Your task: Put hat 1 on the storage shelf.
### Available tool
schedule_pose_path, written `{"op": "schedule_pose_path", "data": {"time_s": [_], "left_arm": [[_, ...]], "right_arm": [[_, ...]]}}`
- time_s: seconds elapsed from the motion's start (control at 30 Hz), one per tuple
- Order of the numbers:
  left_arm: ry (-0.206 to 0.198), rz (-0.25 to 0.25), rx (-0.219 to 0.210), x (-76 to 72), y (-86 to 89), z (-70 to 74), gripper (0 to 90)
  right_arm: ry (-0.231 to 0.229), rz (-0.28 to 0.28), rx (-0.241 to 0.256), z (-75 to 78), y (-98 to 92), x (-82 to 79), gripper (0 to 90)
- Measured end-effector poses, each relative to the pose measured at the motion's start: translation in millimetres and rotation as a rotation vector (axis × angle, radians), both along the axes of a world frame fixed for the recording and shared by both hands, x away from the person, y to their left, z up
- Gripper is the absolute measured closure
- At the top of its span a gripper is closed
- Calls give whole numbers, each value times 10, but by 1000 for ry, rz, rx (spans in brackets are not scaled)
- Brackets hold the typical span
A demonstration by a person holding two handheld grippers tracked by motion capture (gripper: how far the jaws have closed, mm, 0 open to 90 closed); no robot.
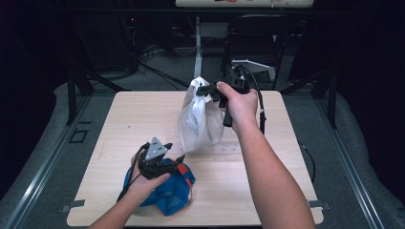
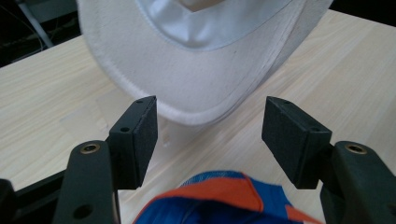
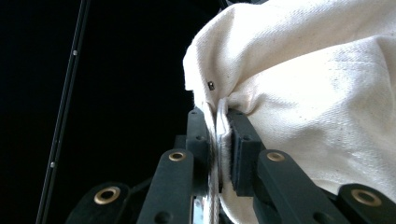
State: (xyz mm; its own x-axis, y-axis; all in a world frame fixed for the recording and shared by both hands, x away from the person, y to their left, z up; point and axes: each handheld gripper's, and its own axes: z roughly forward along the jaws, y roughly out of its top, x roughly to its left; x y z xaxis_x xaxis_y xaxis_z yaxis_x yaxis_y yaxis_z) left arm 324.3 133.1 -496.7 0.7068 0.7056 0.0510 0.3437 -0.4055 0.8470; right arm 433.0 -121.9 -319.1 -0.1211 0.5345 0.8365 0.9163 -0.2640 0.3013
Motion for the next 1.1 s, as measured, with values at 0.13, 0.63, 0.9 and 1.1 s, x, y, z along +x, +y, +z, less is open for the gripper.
{"op": "schedule_pose_path", "data": {"time_s": [0.13, 0.63, 0.9, 1.1], "left_arm": [[9, 6, 20, 32, -141, -13, 372], [-29, 7, 170, 124, -285, 24, 770], [2, -17, 61, 228, -49, 87, 790], [47, -50, -5, 293, 46, 35, 789]], "right_arm": [[-1, 0, 0, 3, 4, -4, 809], [-1, 5, -8, 20, 2, -35, 808], [-15, 1, -4, 78, 6, -42, 813], [-13, 8, -26, 57, 47, -22, 814]]}}
